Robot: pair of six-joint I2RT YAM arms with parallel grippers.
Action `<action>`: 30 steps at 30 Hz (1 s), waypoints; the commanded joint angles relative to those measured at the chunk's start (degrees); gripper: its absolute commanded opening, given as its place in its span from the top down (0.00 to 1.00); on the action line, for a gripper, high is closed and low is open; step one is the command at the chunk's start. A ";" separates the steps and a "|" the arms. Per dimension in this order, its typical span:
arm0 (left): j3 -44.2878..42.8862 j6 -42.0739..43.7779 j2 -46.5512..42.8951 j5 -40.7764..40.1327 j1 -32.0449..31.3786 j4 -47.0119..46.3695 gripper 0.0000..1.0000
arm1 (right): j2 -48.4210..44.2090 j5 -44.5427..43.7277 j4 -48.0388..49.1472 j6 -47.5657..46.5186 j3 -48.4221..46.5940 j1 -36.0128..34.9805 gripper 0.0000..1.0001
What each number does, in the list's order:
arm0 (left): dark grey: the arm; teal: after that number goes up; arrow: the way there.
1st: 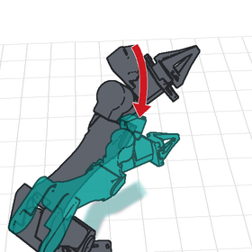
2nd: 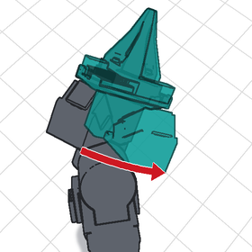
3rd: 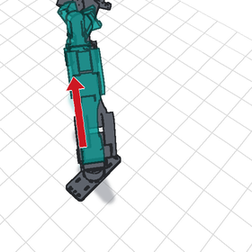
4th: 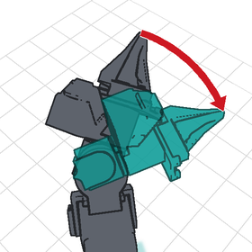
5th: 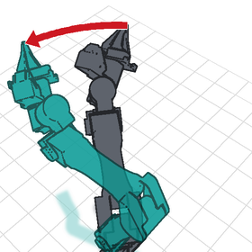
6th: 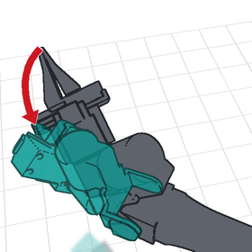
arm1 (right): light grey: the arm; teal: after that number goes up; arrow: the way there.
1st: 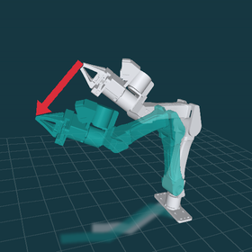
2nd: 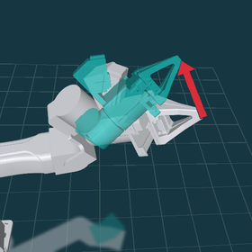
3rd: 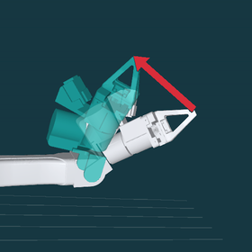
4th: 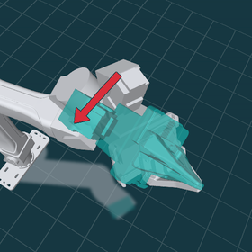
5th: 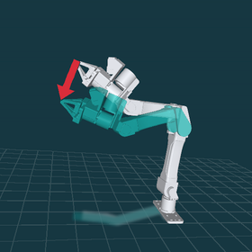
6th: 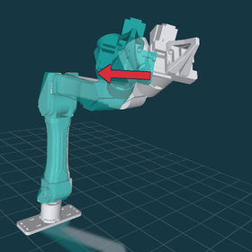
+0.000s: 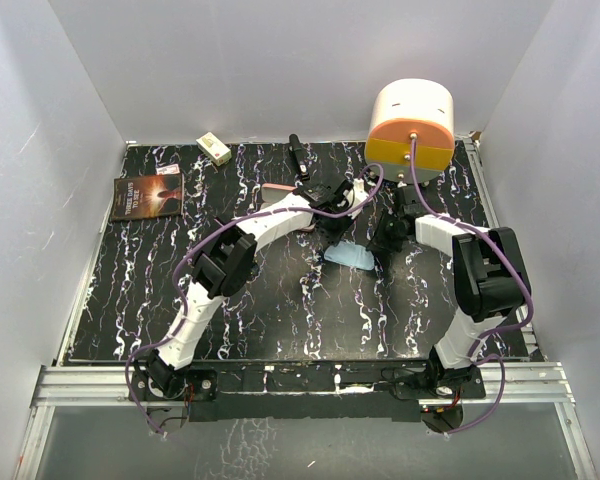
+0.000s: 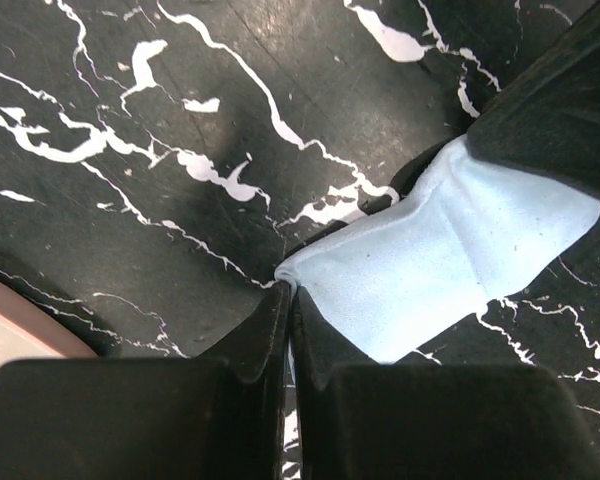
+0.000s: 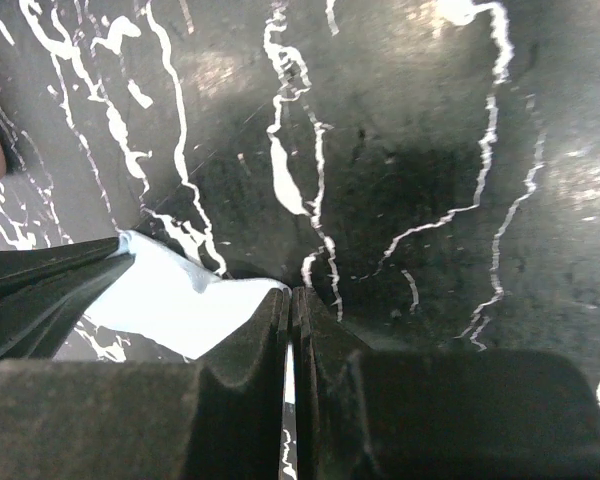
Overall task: Organize the sunglasses
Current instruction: Pick up the glasses cleaning cloth from the center of the board.
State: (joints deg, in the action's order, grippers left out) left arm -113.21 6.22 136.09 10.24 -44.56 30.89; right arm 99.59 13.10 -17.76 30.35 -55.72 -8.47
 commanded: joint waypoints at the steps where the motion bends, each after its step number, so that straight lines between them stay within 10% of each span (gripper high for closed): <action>1: 2.18 -0.59 -3.11 -1.21 -1.06 9.54 1.00 | -3.65 -0.12 2.63 1.78 -3.08 -2.46 0.92; 30: 8.07 -0.34 -17.34 -9.41 1.47 7.02 1.00 | -0.70 -7.27 1.98 8.26 -11.25 -11.39 0.92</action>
State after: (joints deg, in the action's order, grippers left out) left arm -106.87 5.50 126.23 1.80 -43.38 38.87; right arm 98.87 7.27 -18.26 37.58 -64.49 -19.20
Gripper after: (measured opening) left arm 0.008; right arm 0.084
